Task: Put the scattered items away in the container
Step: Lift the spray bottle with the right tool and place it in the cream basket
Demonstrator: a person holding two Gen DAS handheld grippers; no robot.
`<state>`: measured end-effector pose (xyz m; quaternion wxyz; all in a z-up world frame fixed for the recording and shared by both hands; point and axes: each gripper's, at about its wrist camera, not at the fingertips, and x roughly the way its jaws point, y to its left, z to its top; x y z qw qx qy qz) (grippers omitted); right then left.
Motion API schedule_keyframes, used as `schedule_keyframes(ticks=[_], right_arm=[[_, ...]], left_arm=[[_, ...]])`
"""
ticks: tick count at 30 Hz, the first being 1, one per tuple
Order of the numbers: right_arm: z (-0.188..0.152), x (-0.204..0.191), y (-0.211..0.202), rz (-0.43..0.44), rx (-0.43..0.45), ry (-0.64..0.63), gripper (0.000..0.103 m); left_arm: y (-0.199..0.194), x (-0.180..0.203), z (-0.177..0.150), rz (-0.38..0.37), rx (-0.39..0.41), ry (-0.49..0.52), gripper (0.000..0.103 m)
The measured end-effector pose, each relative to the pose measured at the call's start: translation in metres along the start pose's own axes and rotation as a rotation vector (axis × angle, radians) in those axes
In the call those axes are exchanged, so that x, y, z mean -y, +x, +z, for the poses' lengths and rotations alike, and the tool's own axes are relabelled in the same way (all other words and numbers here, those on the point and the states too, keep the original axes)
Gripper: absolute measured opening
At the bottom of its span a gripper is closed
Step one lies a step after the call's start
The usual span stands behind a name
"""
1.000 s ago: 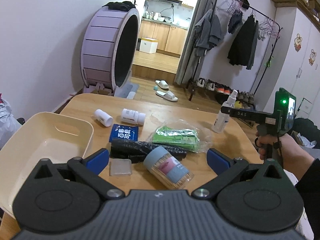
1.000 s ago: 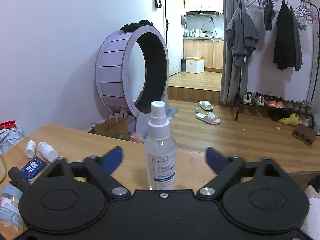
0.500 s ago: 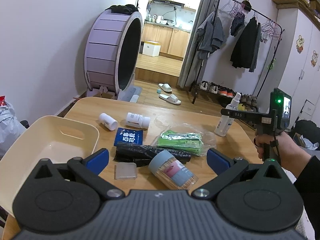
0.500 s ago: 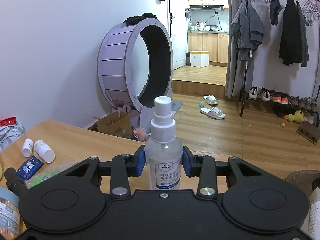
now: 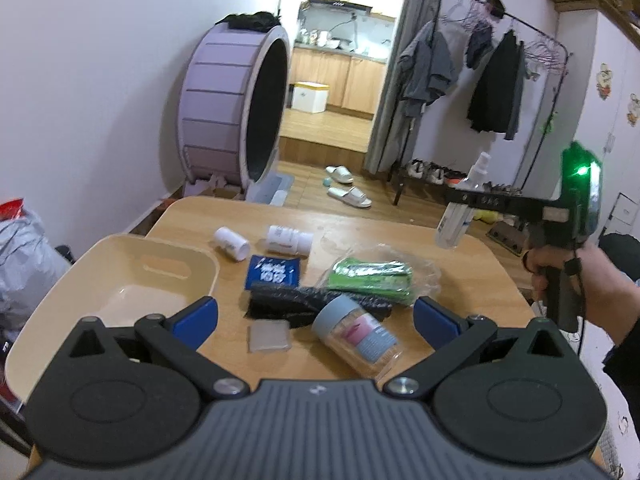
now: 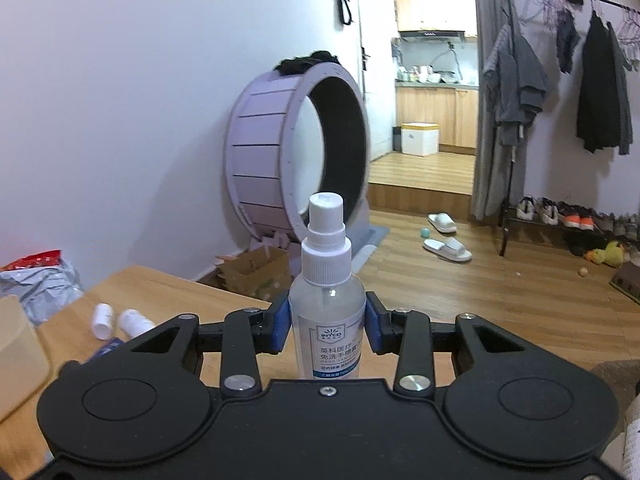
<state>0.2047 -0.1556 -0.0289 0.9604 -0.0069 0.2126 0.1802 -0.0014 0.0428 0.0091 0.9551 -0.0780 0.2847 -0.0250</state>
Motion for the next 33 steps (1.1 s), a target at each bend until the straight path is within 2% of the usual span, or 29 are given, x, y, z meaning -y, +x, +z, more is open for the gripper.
schedule_keyframes(ticks=[4,7,14,21,28,33], right_arm=[[0.008,-0.017,-0.009,0.024,-0.008,-0.013,0.037],[0.014,-0.031,-0.016,0.053,-0.006,-0.037,0.037],[0.032,-0.073,-0.027,0.209,0.019,-0.096,0.037],[0.046,-0.130,-0.024,0.379,0.011,-0.197,0.037],[0.045,-0.184,-0.009,0.521,-0.023,-0.251,0.037],[0.039,-0.216,0.000,0.585,-0.054,-0.274,0.037]], left_arm=[[-0.005,-0.001,0.000,0.015,-0.021,0.012,0.103],[-0.018,0.004,0.002,0.008,0.007,0.040,0.103],[-0.039,0.010,0.001,0.000,-0.013,0.096,0.103],[-0.045,-0.007,-0.019,0.019,-0.052,0.060,0.103],[-0.069,-0.030,-0.022,0.053,-0.031,0.034,0.103],[-0.088,-0.053,-0.031,0.070,-0.020,0.005,0.103]])
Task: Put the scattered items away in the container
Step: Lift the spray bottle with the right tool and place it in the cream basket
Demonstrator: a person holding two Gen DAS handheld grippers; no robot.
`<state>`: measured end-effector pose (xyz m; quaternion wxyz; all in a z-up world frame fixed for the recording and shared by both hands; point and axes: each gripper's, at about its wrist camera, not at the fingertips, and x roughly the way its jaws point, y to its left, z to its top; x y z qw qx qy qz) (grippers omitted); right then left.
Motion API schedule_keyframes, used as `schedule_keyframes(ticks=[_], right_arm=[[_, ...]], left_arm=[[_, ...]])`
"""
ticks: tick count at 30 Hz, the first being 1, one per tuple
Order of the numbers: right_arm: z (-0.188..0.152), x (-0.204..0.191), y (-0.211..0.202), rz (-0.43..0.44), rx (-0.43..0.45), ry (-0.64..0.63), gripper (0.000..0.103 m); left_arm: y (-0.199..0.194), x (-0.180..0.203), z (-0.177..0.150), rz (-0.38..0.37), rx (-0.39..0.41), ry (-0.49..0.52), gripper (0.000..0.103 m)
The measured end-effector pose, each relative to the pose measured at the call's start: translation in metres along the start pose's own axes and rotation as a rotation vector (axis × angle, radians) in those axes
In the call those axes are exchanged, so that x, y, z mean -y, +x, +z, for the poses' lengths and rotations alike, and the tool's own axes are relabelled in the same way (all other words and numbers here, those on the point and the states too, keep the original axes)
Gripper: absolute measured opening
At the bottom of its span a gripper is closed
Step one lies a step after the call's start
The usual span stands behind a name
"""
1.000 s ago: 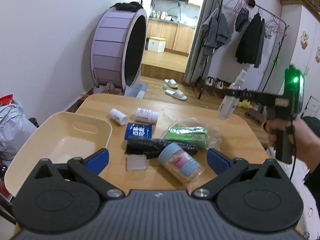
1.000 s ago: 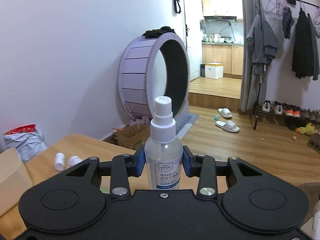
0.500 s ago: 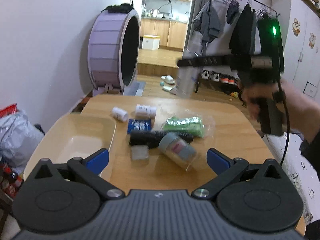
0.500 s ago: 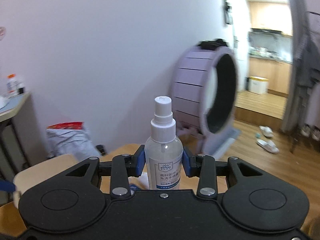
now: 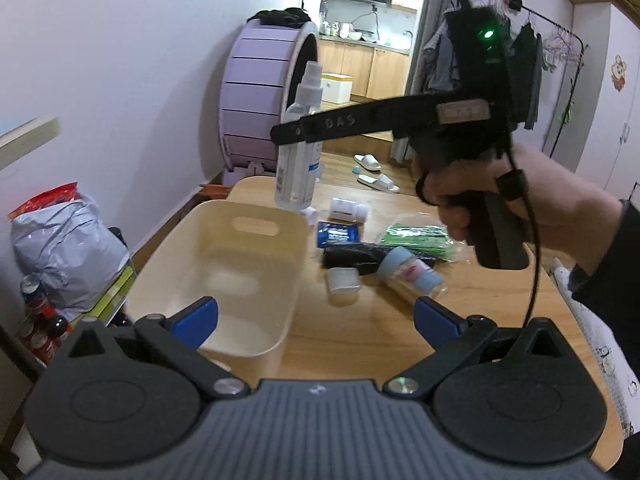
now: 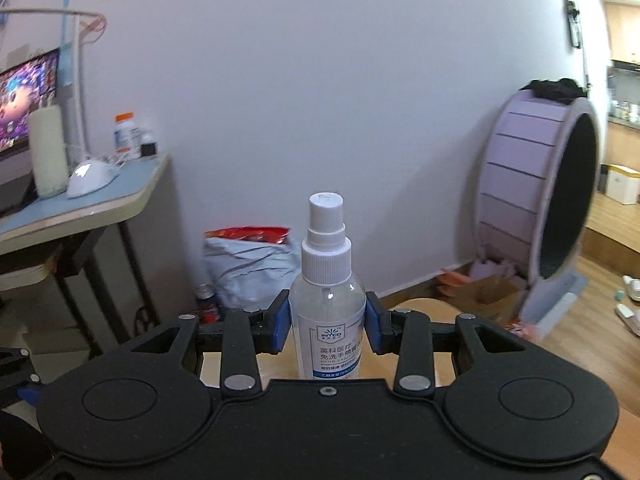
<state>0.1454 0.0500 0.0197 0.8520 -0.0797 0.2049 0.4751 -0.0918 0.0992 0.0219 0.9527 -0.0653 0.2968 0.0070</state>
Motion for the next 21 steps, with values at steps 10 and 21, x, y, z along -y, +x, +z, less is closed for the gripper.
schedule_keyframes(ticks=[10,21], right_arm=[[-0.004,-0.033,0.057,0.025,-0.070,0.022,0.037],[-0.014,-0.044,0.098,-0.022,-0.091,0.002,0.038]], left_arm=[[-0.022,-0.044,-0.015,0.056,0.018,-0.066,0.103],[-0.028,-0.065,-0.014,0.059,0.044,-0.122,0.103]])
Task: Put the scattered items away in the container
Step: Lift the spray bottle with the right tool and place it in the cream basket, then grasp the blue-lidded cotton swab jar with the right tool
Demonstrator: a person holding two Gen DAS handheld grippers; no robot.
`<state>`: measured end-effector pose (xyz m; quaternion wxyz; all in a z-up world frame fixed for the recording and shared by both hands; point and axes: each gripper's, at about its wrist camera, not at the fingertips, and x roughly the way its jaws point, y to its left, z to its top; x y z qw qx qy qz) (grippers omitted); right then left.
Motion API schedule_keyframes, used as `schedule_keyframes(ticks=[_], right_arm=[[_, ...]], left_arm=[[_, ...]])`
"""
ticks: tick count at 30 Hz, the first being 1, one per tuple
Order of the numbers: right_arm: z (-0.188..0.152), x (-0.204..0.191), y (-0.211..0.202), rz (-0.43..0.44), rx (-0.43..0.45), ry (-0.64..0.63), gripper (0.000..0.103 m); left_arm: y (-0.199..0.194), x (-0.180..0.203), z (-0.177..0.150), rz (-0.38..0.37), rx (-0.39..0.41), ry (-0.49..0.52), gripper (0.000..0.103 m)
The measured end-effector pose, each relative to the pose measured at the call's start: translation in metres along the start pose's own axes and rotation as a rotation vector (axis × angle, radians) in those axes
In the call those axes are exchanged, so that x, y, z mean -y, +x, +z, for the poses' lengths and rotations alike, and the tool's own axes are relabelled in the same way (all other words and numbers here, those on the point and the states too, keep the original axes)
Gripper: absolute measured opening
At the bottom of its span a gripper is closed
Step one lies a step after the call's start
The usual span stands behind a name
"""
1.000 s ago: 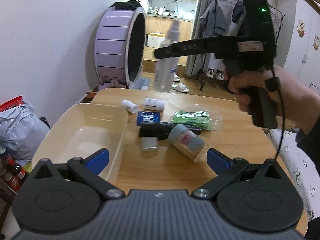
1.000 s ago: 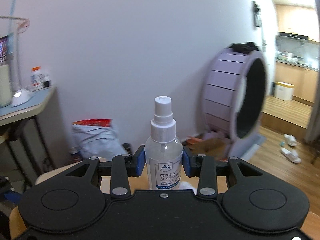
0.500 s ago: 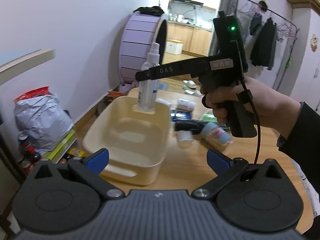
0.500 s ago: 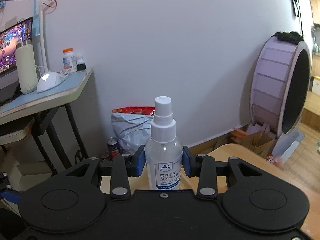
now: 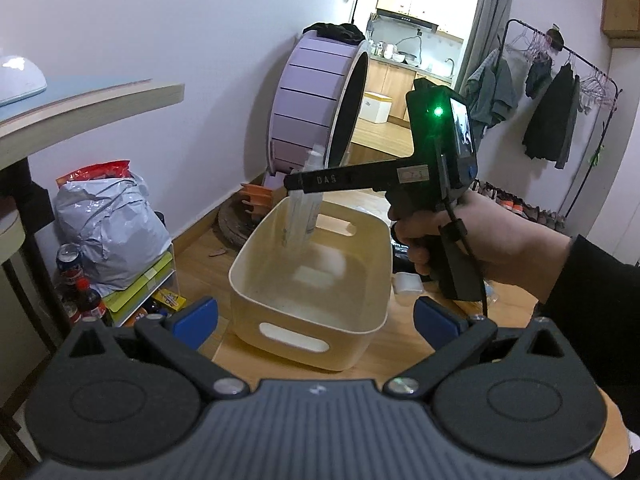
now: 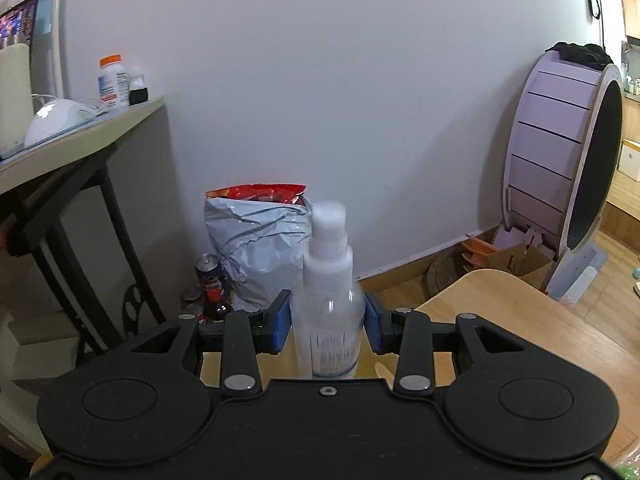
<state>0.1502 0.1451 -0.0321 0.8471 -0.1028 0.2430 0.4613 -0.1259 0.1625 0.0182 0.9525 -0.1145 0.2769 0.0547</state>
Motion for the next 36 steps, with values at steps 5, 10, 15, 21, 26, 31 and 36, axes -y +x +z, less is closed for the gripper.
schedule_keyframes(ticks=[5,10,15,21,26,31,36], right_arm=[[-0.001,-0.006,0.004,-0.014,-0.011,-0.032,0.040],[-0.002,-0.009,0.001,-0.026,-0.010,-0.039,0.049],[-0.005,-0.008,-0.021,-0.067,0.012,-0.057,0.079],[-0.013,0.007,-0.075,-0.100,0.015,-0.063,0.079],[-0.033,0.031,-0.138,-0.153,0.000,-0.034,0.082],[-0.064,0.052,-0.173,-0.211,-0.072,0.002,0.086],[-0.097,0.068,-0.181,-0.242,-0.154,0.054,0.087]], left_arm=[[0.000,-0.001,-0.001,0.011,0.000,-0.006,0.103],[-0.002,-0.001,0.000,0.011,0.007,-0.008,0.103],[-0.002,0.004,-0.001,0.003,-0.003,0.018,0.103],[-0.003,0.020,-0.001,-0.049,0.001,0.042,0.103],[0.000,0.041,-0.003,-0.106,-0.001,0.070,0.103],[0.005,0.061,-0.004,-0.146,-0.007,0.083,0.103],[0.013,0.077,-0.006,-0.173,-0.021,0.102,0.103]])
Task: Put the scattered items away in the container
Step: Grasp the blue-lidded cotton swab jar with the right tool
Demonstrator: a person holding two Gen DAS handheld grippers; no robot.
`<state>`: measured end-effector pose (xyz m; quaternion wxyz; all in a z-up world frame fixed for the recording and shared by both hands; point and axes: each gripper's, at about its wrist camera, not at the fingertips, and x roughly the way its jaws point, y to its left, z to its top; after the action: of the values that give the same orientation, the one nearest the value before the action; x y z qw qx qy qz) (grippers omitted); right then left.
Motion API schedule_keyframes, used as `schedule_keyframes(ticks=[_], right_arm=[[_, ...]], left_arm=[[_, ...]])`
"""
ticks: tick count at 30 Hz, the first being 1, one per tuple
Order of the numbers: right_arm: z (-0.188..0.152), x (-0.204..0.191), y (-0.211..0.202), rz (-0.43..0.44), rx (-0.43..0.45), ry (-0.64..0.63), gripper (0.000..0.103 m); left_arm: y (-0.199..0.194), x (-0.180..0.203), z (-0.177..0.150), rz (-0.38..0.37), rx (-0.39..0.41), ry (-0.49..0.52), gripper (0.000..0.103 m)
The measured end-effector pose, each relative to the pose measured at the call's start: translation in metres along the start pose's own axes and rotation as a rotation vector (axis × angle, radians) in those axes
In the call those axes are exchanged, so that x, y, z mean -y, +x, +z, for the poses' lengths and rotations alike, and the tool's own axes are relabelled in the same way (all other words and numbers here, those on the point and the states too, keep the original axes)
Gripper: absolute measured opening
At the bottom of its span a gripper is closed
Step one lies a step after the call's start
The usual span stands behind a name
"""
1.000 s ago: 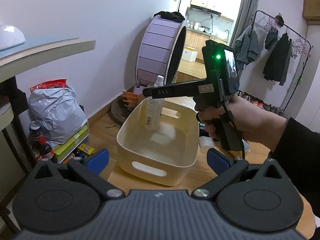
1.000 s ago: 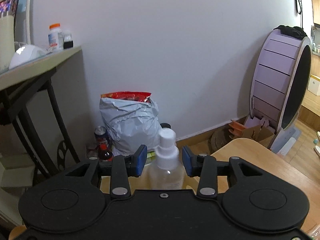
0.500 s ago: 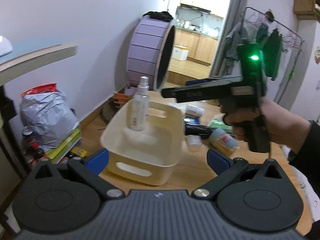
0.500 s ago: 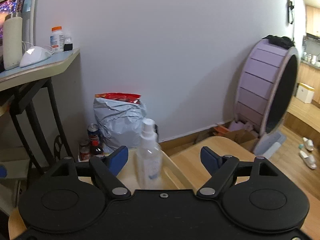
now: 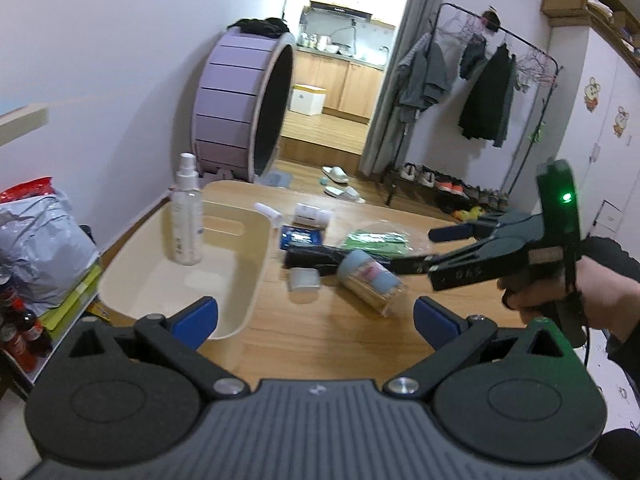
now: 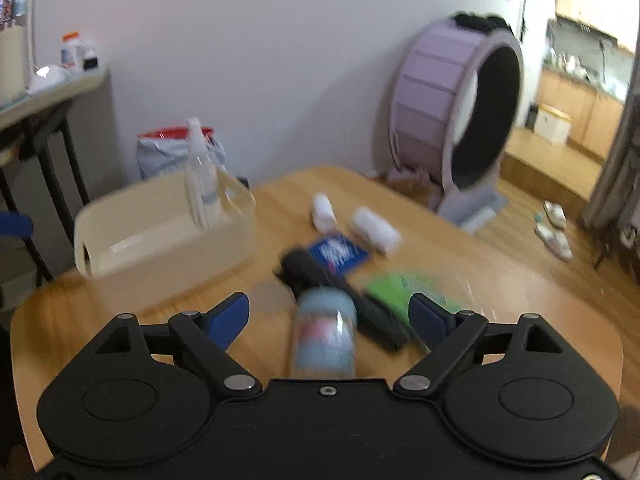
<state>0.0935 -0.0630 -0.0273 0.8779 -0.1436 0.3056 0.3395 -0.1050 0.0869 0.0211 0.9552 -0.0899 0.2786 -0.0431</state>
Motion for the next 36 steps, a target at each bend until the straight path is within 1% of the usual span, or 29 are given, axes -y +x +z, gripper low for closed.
schedule_keyframes(ticks=[3,5,11,15,17,19,21,29,30,32,36], right_arm=[[-0.007,0.004,0.014,0.012,-0.056,0.016,0.087],[-0.004,0.003,0.025,0.020,-0.101,0.009,0.087],[0.027,0.000,0.059,0.070,-0.216,-0.008,0.087],[0.040,-0.008,0.083,0.089,-0.295,-0.041,0.085],[0.041,-0.013,0.093,0.101,-0.326,-0.052,0.077],[0.041,-0.017,0.100,0.106,-0.353,-0.066,0.071],[0.039,-0.022,0.101,0.101,-0.369,-0.090,0.071],[0.038,-0.029,0.119,0.087,-0.440,-0.117,0.068],[0.039,-0.029,0.121,0.087,-0.445,-0.114,0.066],[0.040,-0.028,0.124,0.085,-0.453,-0.107,0.051],[0.042,-0.027,0.127,0.079,-0.453,-0.102,0.050]], left_arm=[[0.007,0.005,0.000,-0.001,-0.012,0.017,0.103],[0.009,0.006,-0.001,0.005,-0.016,0.025,0.103],[0.013,0.002,-0.002,0.021,-0.022,0.020,0.103],[0.011,-0.004,0.000,0.034,-0.014,0.010,0.103],[0.009,-0.008,0.001,0.041,-0.010,0.002,0.103],[0.008,-0.011,0.002,0.049,-0.007,-0.005,0.103],[0.007,-0.014,0.003,0.058,-0.006,-0.010,0.103],[-0.002,-0.025,0.007,0.076,0.017,-0.040,0.103],[-0.002,-0.025,0.007,0.077,0.018,-0.040,0.103],[-0.003,-0.025,0.008,0.077,0.020,-0.040,0.103],[-0.004,-0.027,0.007,0.081,0.021,-0.050,0.103]])
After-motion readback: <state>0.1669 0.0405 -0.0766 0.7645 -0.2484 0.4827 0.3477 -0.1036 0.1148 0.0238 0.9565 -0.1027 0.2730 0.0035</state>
